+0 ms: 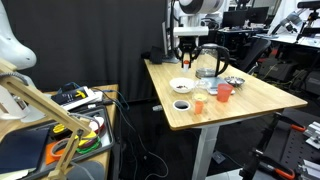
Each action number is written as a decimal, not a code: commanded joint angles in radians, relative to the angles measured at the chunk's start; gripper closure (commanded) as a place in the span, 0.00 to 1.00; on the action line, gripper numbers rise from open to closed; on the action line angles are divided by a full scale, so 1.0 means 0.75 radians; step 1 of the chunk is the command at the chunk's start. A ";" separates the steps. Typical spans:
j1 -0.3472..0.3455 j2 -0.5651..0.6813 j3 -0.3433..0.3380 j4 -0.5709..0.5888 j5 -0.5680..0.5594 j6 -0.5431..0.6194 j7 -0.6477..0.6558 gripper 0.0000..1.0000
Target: Move the object to the right
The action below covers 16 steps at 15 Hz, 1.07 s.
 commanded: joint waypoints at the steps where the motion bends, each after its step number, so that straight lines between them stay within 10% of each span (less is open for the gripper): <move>1: 0.015 -0.227 -0.050 -0.251 -0.146 0.070 0.269 0.90; 16: -0.325 -0.436 -0.126 -0.914 -0.217 0.213 1.144 0.90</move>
